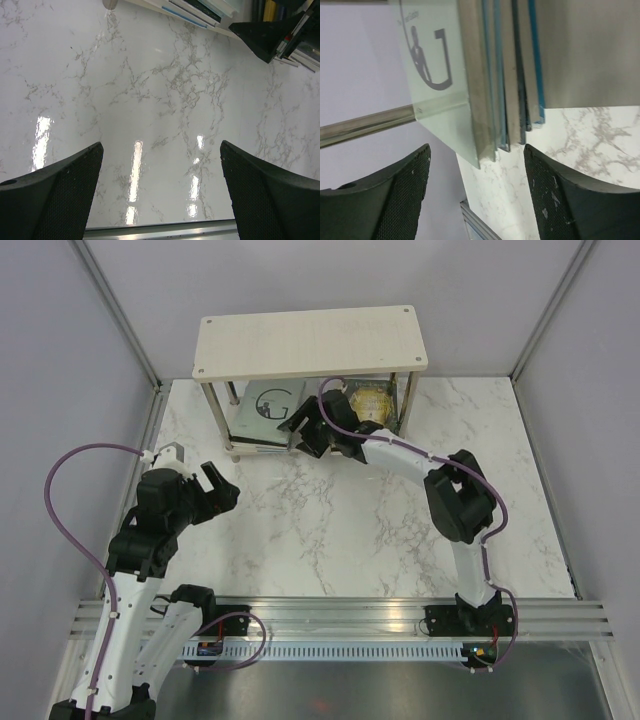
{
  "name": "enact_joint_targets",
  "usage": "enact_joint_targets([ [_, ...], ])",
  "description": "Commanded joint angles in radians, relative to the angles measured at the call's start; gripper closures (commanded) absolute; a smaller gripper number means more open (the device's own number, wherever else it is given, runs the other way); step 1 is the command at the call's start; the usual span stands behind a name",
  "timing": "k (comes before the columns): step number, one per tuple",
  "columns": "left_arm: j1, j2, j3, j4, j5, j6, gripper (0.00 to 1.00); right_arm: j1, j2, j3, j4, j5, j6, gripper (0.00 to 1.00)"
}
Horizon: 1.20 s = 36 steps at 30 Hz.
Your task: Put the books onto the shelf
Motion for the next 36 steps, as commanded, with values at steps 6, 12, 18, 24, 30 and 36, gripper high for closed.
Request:
enact_joint_targets([
  [6,0.005,-0.001,-0.005,0.033,-0.006,0.039,0.0,-0.025,-0.2,-0.109,-0.114,0.033,-0.123,0.18],
  [12,0.005,0.01,-0.005,0.032,-0.032,0.034,0.0,0.004,-0.407,-0.335,-0.108,0.028,-0.273,0.19],
  [18,0.005,0.053,0.003,0.035,-0.053,0.024,0.0,0.08,-0.66,-0.539,-0.051,0.008,-0.486,0.2],
  [24,0.005,0.123,0.05,0.081,-0.047,0.04,0.0,0.166,-0.964,-0.722,0.018,0.028,-0.713,0.2],
  [30,0.005,0.139,0.025,0.32,-0.053,0.068,0.0,0.191,-1.242,-0.872,0.073,0.175,-0.832,0.13],
  [36,0.005,0.131,-0.208,0.766,-0.338,0.166,0.0,0.192,-1.357,-0.911,0.034,0.403,-0.931,0.02],
])
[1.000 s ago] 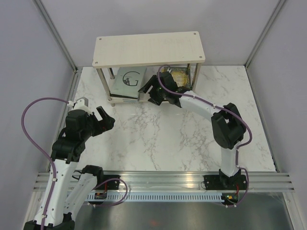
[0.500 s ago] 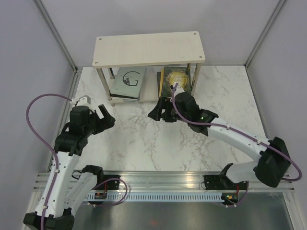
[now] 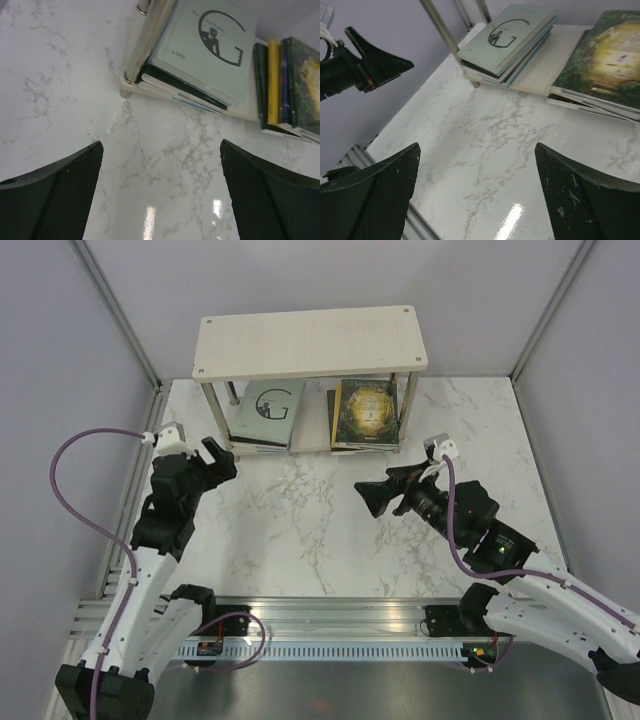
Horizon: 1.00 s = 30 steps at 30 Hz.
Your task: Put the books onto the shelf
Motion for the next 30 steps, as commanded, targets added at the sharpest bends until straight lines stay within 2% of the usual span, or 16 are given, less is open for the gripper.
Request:
enact_joint_targets([
  [1,0.005,0.053,-0.129,0.356,-0.22,0.161,0.0,0.004,-0.024,-0.018,-0.022,0.235,-0.102,0.02],
  [4,0.005,0.174,-0.182,0.489,-0.285,0.224,0.02,0.004,-0.026,0.002,-0.105,0.403,-0.064,0.02],
  [6,0.005,0.329,-0.173,0.502,-0.327,0.253,0.09,0.002,-0.023,0.014,-0.13,0.41,-0.078,0.02],
  [7,0.008,0.372,-0.157,0.465,-0.352,0.21,0.11,0.002,-0.021,0.014,-0.134,0.407,-0.087,0.02],
  [9,0.008,0.464,-0.155,0.48,-0.389,0.174,0.11,0.002,-0.018,0.013,-0.133,0.404,-0.088,0.02],
  [12,0.008,0.552,-0.215,0.635,-0.415,0.152,0.11,0.002,0.002,0.007,-0.133,0.416,-0.075,0.02],
  [15,0.008,0.601,-0.3,0.839,-0.452,0.232,0.11,0.002,0.031,0.011,-0.137,0.395,-0.1,0.02],
  [16,0.008,0.592,-0.304,0.851,-0.456,0.228,0.11,0.004,0.037,0.011,-0.139,0.393,-0.111,0.02],
  [18,0.008,0.584,-0.365,1.016,-0.396,0.258,0.1,0.001,0.056,0.01,-0.14,0.416,-0.143,0.02],
  [20,0.008,0.581,-0.382,1.062,-0.328,0.326,0.11,-0.001,0.075,0.007,-0.139,0.444,-0.157,0.02],
  [23,0.008,0.595,-0.379,1.088,-0.32,0.35,0.12,-0.013,0.109,-0.001,-0.118,0.477,-0.159,0.02],
  [26,0.008,0.577,-0.423,1.167,-0.243,0.398,0.18,-0.036,0.147,-0.004,-0.087,0.458,-0.157,0.02],
  [27,0.008,0.567,-0.445,1.25,-0.23,0.415,0.21,-0.042,0.158,-0.006,-0.064,0.442,-0.16,0.02],
  [30,0.008,0.625,-0.57,1.53,-0.199,0.447,0.17,-0.067,0.22,0.003,-0.019,0.418,-0.162,0.02],
])
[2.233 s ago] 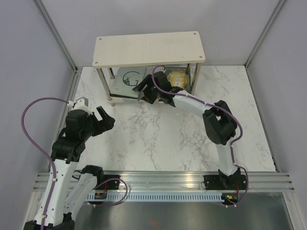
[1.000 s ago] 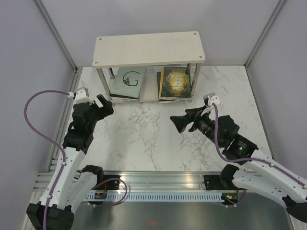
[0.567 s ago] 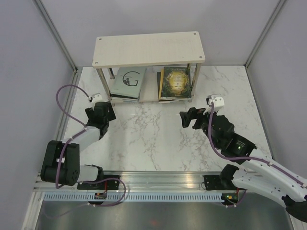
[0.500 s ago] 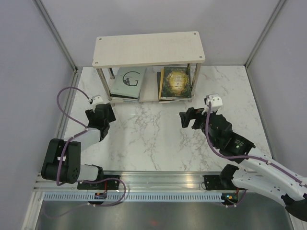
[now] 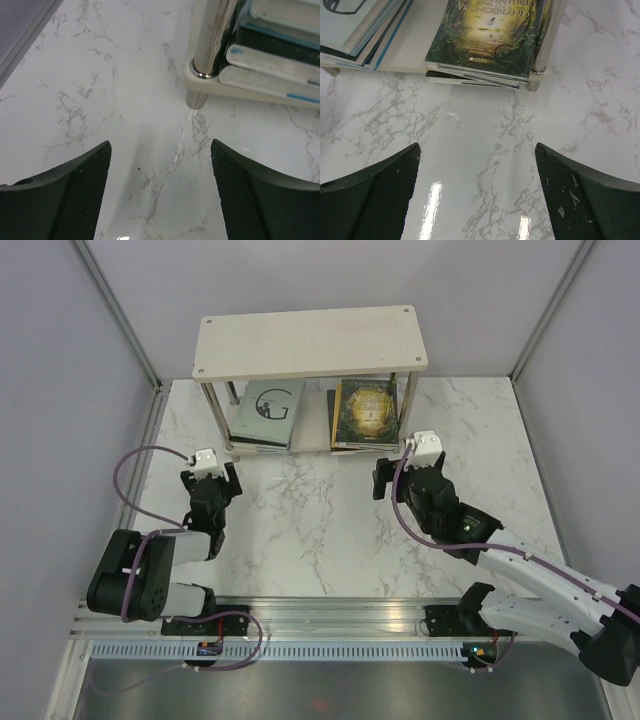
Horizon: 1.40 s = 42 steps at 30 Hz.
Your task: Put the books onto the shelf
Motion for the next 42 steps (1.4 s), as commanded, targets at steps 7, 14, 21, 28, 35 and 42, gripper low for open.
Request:
enact_joint_targets([
  [7,0.037,0.041,-0.025,0.199,0.125,0.078,0.0,-0.046,0.228,0.072,0.125,0.167,-0.052,0.02],
  [14,0.039,0.038,-0.024,0.199,0.126,0.077,0.0,-0.132,0.276,0.024,0.175,0.237,-0.142,0.02],
  [21,0.039,0.035,-0.028,0.205,0.125,0.078,0.0,-0.257,0.217,-0.18,0.437,0.16,-0.26,0.02],
  [28,0.039,0.033,-0.028,0.202,0.125,0.078,0.0,-0.356,0.238,-0.476,0.91,0.189,-0.337,0.02],
  [35,0.039,0.035,-0.027,0.204,0.125,0.078,0.0,-0.497,0.367,-0.565,1.215,0.053,-0.283,0.02],
  [42,0.039,0.033,-0.027,0.202,0.125,0.078,0.0,-0.646,0.619,-0.661,1.655,-0.181,-0.266,0.02],
])
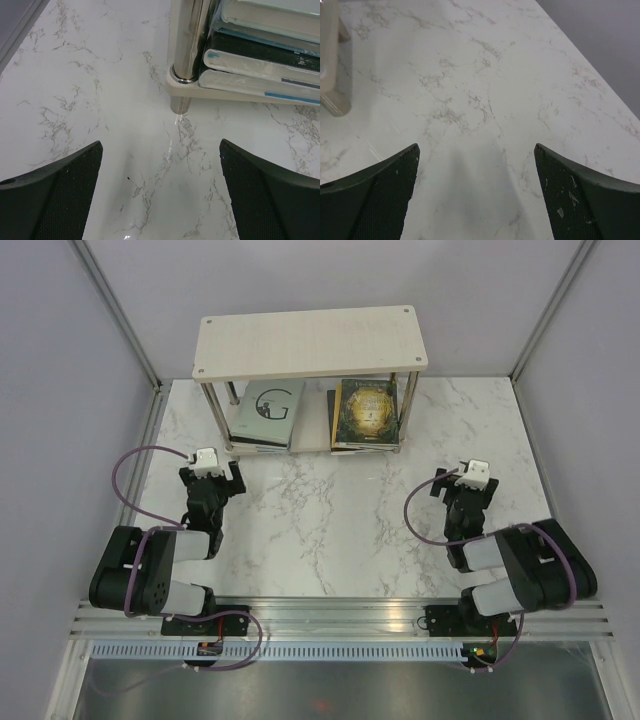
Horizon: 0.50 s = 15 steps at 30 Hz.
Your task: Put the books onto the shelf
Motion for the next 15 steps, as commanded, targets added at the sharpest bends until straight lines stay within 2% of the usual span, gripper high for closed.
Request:
enact_joint_targets([
  [1,0.005,0.0,0.015,0.071,-0.009,0.042,0.0,-0.113,0.206,-0.066,0.466,-0.205,0.049,0.02],
  [2,0.005,0.001,0.017,0.069,-0.011,0.042,0.0,-0.124,0.187,-0.054,0.35,-0.225,0.056,0.02],
  [3,0.005,0.001,0.015,0.069,-0.011,0.042,0.0,-0.129,0.094,-0.02,0.193,-0.241,0.066,0.02],
  [4,0.005,0.0,0.017,0.068,-0.009,0.042,0.0,-0.135,0.108,0.051,0.111,-0.253,0.064,0.02],
  [5,0.005,0.001,0.015,0.072,-0.011,0.042,0.0,-0.134,0.151,0.073,0.13,-0.271,0.054,0.02],
  [7,0.005,0.0,0.017,0.068,-0.011,0.042,0.0,-0.143,0.127,0.093,0.032,-0.285,0.057,0.02],
  [8,0.005,0.001,0.017,0.069,-0.011,0.042,0.0,-0.143,0.139,0.084,0.1,-0.29,0.057,0.02],
  [15,0.005,0.0,0.015,0.069,-0.011,0.042,0.0,-0.141,0.134,0.083,0.082,-0.293,0.052,0.02],
])
